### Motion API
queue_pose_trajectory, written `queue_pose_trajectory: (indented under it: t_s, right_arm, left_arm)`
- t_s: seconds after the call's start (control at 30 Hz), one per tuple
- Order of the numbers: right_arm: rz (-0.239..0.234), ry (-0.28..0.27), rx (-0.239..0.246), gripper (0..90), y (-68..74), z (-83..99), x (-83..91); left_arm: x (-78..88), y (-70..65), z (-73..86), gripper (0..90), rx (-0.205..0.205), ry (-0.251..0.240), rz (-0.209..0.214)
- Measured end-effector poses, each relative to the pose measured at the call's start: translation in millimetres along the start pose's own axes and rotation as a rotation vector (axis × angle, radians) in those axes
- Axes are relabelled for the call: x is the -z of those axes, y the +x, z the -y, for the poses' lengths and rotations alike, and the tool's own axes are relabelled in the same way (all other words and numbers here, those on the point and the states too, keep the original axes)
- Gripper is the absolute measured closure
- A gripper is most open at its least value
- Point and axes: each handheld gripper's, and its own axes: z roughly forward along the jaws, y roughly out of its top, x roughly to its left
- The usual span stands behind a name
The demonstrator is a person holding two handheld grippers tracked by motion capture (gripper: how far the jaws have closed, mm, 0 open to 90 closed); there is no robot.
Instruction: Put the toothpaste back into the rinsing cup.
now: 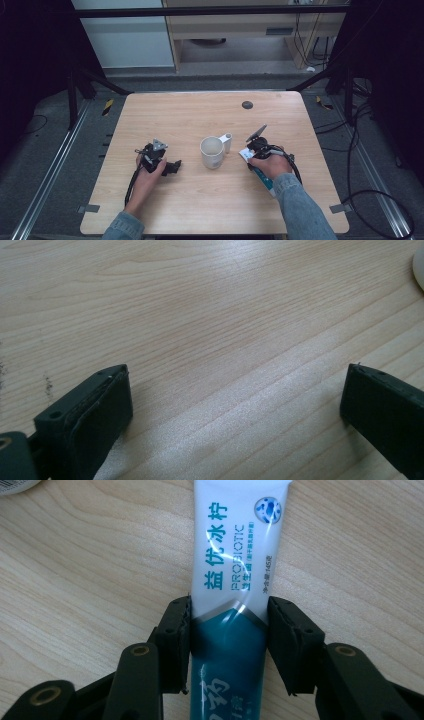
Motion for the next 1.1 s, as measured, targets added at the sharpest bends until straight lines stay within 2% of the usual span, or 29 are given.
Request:
queue_pose_trajectory:
  t_s: [0.5,0.73,0.77,1.1]
  right_arm:
    - [-0.003,0.005,0.021,57.2,0.5,0.0,0.7]
    - [-0.009,0.000,0.013,67.1,-1.7,1.0,4.3]
    - [-0.015,-0.006,0.008,71.8,-2.3,1.2,7.0]
    - [-0.025,-0.033,0.004,77.3,-5.4,6.3,16.0]
  left_arm:
    - [0.0,0.1,0.0,0.0,0.000,0.000,0.001]
    - [-0.1,0.1,-0.1,0.0,-0.001,0.000,0.001]
    - [-0.1,0.2,-0.1,0.0,-0.001,0.000,0.001]
    - [0.0,0.1,-0.1,0.0,-0.001,0.000,0.001]
